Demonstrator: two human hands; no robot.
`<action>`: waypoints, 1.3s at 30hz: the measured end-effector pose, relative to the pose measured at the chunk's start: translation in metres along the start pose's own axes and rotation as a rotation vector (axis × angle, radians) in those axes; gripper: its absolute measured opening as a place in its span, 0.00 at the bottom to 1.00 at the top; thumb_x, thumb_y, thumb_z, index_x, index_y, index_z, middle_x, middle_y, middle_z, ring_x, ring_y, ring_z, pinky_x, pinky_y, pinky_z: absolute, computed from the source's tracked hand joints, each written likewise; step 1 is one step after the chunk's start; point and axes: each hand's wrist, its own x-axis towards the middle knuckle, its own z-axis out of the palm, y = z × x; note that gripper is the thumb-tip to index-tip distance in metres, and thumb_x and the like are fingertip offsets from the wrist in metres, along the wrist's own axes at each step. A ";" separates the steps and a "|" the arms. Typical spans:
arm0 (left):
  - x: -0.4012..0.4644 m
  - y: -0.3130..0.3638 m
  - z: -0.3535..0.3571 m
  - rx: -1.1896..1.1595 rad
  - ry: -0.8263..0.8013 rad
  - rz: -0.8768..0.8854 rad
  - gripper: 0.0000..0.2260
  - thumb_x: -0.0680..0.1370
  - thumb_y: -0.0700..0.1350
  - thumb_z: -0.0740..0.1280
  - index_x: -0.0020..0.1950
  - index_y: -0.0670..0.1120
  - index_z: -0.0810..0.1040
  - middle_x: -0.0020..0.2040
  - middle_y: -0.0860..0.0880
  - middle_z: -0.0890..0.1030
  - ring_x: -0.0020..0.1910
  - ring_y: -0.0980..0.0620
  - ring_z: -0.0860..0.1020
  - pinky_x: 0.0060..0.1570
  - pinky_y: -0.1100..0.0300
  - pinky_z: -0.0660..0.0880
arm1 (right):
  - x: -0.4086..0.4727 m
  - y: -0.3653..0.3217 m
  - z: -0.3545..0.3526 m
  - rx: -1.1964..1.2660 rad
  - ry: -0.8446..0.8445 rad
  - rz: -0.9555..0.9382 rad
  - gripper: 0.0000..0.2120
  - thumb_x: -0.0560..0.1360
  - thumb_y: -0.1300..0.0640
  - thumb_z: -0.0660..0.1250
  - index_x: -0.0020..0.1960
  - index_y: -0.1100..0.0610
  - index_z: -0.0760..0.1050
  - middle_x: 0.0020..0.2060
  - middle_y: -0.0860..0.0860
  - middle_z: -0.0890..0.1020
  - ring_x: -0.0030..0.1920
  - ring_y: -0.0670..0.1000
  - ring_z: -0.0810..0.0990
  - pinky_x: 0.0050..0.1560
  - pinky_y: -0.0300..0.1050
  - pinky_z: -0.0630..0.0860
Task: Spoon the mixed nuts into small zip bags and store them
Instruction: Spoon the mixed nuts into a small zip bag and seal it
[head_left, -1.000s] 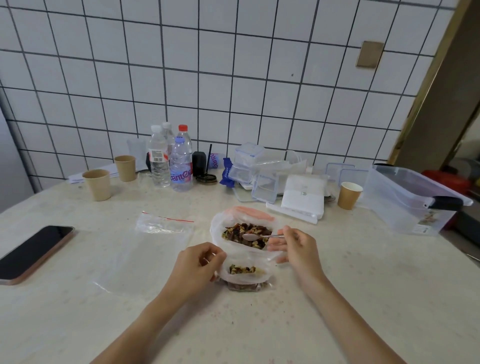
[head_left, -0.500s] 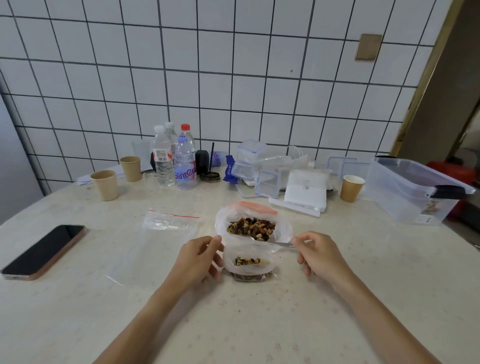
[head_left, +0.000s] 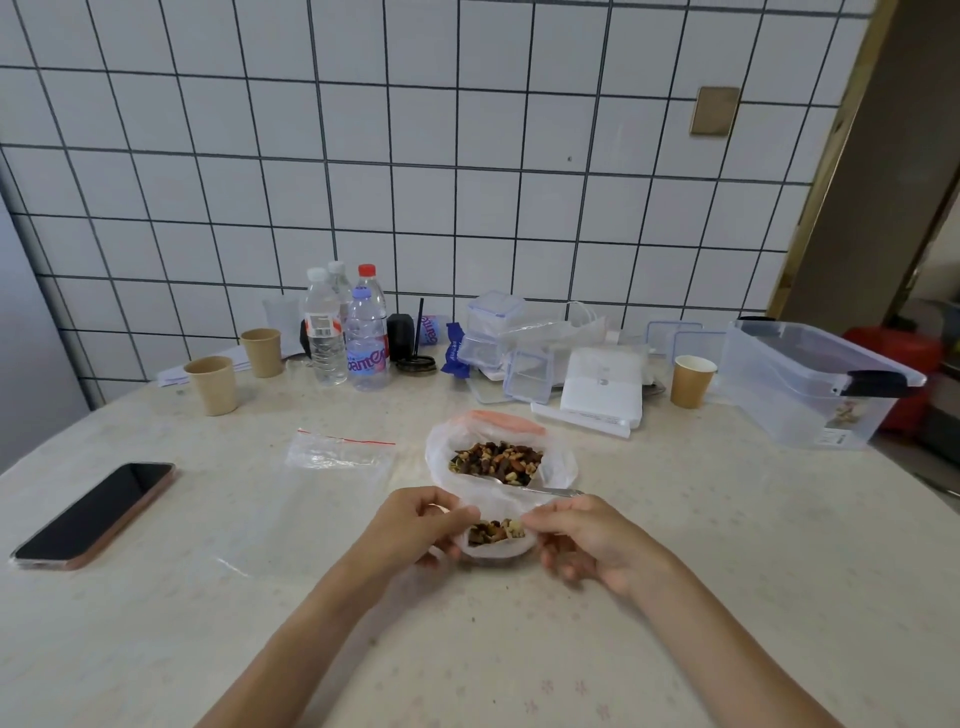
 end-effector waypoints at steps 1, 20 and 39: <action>0.000 0.001 0.001 0.022 0.027 0.009 0.11 0.75 0.48 0.78 0.48 0.42 0.83 0.35 0.47 0.83 0.33 0.52 0.82 0.30 0.61 0.75 | 0.000 -0.001 0.001 -0.016 0.020 -0.011 0.08 0.74 0.59 0.76 0.46 0.61 0.79 0.33 0.56 0.81 0.30 0.54 0.77 0.22 0.41 0.68; 0.002 0.021 0.002 0.151 -0.072 -0.072 0.18 0.76 0.55 0.74 0.52 0.40 0.82 0.43 0.46 0.83 0.36 0.52 0.85 0.37 0.53 0.83 | -0.012 -0.018 0.003 -0.016 0.033 -0.010 0.08 0.77 0.60 0.67 0.50 0.65 0.79 0.34 0.59 0.83 0.33 0.58 0.84 0.30 0.48 0.80; 0.004 0.024 0.004 0.315 0.297 0.285 0.06 0.75 0.40 0.74 0.40 0.49 0.80 0.30 0.48 0.83 0.31 0.49 0.84 0.36 0.48 0.84 | -0.017 -0.009 0.010 -0.133 0.378 -0.375 0.09 0.71 0.67 0.71 0.37 0.63 0.71 0.25 0.52 0.77 0.28 0.60 0.84 0.29 0.52 0.81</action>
